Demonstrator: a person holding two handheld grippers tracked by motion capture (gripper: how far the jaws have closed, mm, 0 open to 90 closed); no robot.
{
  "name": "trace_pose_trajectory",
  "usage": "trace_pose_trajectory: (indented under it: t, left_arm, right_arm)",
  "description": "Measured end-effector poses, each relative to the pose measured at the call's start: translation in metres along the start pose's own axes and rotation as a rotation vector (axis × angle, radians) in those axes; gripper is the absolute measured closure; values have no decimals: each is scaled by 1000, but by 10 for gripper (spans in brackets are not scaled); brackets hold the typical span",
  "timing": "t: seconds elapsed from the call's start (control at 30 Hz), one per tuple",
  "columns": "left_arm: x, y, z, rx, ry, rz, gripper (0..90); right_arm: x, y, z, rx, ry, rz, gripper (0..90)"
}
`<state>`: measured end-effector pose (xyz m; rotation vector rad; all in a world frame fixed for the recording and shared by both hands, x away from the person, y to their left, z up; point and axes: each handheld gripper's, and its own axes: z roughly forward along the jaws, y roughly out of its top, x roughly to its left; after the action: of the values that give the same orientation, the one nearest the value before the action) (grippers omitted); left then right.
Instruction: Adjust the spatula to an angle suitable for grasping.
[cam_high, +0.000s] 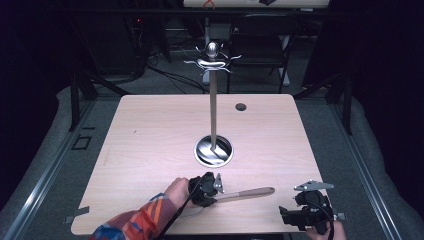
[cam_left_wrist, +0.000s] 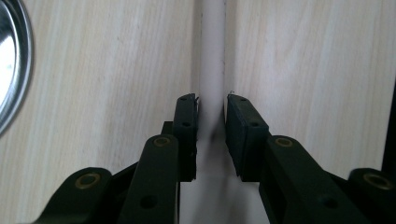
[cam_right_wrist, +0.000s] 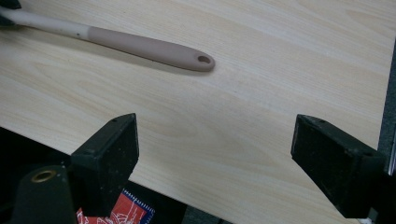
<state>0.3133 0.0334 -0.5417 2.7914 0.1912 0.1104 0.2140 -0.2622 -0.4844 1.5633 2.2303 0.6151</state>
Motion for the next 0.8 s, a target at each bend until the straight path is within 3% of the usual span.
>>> trace_pose_trajectory:
  t: [0.27,0.53,0.73,0.8]
  left_arm:
    - [-3,-26,-11,31,-7,-7,743]
    - [3,-59,-21,12,-6,-33,744]
    - [1,-70,-27,62,24,-27,743]
    - [1,-73,-28,57,20,-39,743]
  right_arm:
    - [1,0,0,-5,-6,-6,145]
    - [2,0,0,-2,-7,-11,145]
    - [3,0,0,-2,-10,-16,144]
    - [3,0,0,-1,-13,-16,144]
